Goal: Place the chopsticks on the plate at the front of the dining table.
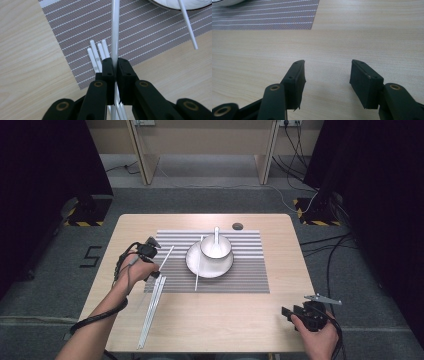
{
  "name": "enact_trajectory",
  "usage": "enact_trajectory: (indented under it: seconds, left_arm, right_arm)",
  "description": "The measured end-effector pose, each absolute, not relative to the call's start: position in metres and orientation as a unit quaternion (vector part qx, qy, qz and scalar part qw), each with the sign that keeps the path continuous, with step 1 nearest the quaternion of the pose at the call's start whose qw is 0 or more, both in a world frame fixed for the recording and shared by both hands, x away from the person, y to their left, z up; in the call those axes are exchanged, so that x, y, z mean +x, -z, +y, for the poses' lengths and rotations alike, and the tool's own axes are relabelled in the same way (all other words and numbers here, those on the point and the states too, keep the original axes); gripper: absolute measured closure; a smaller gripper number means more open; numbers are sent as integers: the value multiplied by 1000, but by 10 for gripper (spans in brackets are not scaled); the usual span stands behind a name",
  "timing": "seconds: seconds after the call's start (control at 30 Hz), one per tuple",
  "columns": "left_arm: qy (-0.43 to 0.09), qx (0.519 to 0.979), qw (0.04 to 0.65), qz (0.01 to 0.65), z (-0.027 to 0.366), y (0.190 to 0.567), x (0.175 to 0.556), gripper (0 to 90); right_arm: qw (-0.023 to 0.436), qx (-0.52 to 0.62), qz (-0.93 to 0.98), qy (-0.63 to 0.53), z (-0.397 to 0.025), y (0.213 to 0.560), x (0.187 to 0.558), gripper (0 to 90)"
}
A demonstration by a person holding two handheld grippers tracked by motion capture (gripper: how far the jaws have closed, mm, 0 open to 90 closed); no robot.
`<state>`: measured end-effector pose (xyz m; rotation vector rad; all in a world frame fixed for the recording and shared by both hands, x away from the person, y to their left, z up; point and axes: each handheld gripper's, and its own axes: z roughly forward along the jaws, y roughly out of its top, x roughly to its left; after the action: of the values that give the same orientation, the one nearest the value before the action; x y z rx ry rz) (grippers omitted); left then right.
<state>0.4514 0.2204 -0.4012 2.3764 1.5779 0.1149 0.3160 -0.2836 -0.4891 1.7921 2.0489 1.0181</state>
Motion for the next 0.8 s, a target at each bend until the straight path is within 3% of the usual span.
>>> enact_trajectory:
  seconds: [0.8]
  left_arm:
    - [-42, 818, 176, 546, 208, 403, 458, 845]
  right_arm:
    - [117, 613, 700, -348, -284, 489, 316, 460]
